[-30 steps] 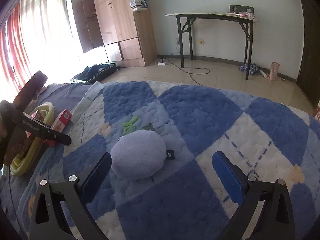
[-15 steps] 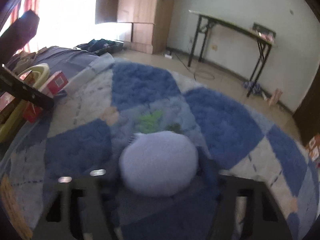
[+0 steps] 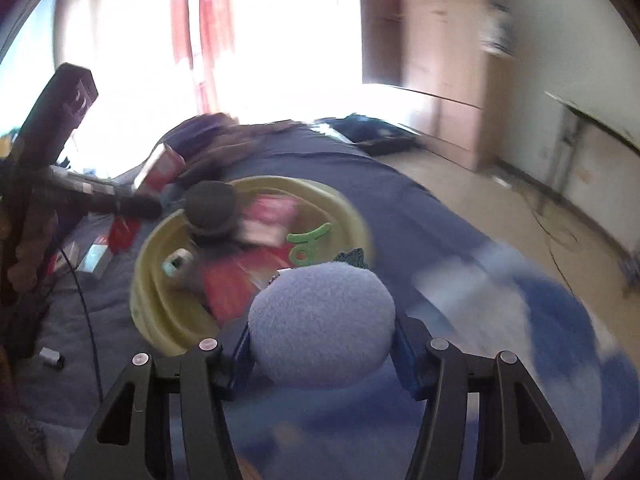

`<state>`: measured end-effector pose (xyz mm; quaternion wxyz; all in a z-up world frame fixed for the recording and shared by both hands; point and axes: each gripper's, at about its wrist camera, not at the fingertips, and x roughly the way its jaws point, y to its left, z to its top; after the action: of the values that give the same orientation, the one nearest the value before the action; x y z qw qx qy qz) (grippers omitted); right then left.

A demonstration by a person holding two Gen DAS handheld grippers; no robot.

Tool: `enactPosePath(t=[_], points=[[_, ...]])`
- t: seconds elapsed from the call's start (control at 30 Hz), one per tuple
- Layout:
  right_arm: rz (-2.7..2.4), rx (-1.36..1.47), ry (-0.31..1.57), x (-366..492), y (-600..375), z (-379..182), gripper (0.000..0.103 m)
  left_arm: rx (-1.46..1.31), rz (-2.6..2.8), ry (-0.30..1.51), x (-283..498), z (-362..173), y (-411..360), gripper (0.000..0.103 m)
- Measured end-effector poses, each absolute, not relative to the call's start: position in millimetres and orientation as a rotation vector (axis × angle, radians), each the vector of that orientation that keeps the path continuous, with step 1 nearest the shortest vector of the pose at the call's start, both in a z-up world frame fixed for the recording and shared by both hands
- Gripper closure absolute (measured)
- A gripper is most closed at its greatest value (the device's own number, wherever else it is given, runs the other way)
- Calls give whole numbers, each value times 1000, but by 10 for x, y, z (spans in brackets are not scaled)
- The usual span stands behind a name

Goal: Organize rigid objects

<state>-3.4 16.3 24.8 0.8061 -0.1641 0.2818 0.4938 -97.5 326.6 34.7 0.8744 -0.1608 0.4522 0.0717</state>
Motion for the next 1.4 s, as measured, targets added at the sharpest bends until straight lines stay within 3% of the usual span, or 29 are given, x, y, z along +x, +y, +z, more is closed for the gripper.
enactPosePath(t=[0.2, 0.37, 0.4, 0.43, 0.47, 0.5, 0.6, 0.67, 0.83, 1.0, 1.4], points=[[1131, -439, 667, 115, 1289, 208, 47, -343, 137, 1008, -762, -60, 3287, 45], [1072, -470, 708, 277, 1630, 9, 46, -393, 147, 1018, -654, -191, 3387, 45], [1071, -475, 704, 287, 1659, -26, 43, -393, 150, 1018, -654, -193, 3381, 44], [1078, -477, 705, 283, 1684, -41, 42, -396, 160, 1013, -645, -193, 3377, 37], [1088, -474, 715, 275, 1715, -65, 39, -408, 181, 998, -669, -170, 3387, 25], [1098, -462, 730, 249, 1727, -72, 33, -417, 189, 983, -693, -149, 3373, 21], [1108, -413, 712, 252, 1601, 22, 10, -405, 241, 934, -852, -29, 3298, 13], [1104, -341, 642, 197, 1313, 235, 1, -364, 258, 918, -987, 82, 3181, 6], [1130, -317, 602, -10, 626, 396, 0, -374, 227, 826, -1383, 224, 2860, 0], [1117, -476, 649, -227, 155, -125, 0, -302, 261, 868, -1479, -348, 2389, 0], [1058, -636, 742, -181, 701, -830, 0, -234, 385, 902, -1255, -811, 2122, 0]])
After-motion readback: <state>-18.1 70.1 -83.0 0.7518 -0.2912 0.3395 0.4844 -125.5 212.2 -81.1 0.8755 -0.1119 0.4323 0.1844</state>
